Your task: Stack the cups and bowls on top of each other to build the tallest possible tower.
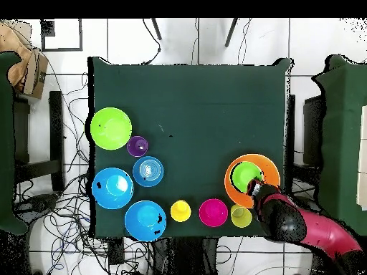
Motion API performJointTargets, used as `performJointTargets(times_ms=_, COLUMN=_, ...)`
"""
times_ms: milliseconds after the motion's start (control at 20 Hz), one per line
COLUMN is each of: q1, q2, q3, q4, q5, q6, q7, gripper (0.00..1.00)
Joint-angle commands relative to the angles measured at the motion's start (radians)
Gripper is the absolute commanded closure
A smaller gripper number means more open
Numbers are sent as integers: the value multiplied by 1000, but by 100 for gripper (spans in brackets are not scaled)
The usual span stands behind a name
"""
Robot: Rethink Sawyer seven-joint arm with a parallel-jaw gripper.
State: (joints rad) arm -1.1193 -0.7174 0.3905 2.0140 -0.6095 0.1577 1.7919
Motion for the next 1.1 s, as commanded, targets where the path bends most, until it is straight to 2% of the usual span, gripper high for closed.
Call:
performJointTargets(times_ms=50, q1=49, q2=22, q3=50, q4=-65, q5=-77, q6=90, q7=-76, gripper=100)
performJointTargets(times_ms=300, q1=65, q2=30, q3=40, q4=-76, q5=-80, q6=84, q7=-58, gripper=100)
performJointTargets(times_ms=750, q1=94, q2=-16, q3=-11, q4=-41, q5=-86, q6=75, q7=-24, gripper=100)
performJointTargets(times_ms=800, q1=99, q2=-20, q3=-18, q4=-39, q5=-84, q6=88, q7=-28, gripper=0)
performJointTargets(times_ms=1100, q1=80, q2=-19, q3=-1, q4=-27, q5=-56, q6=115, q7=-32, gripper=0)
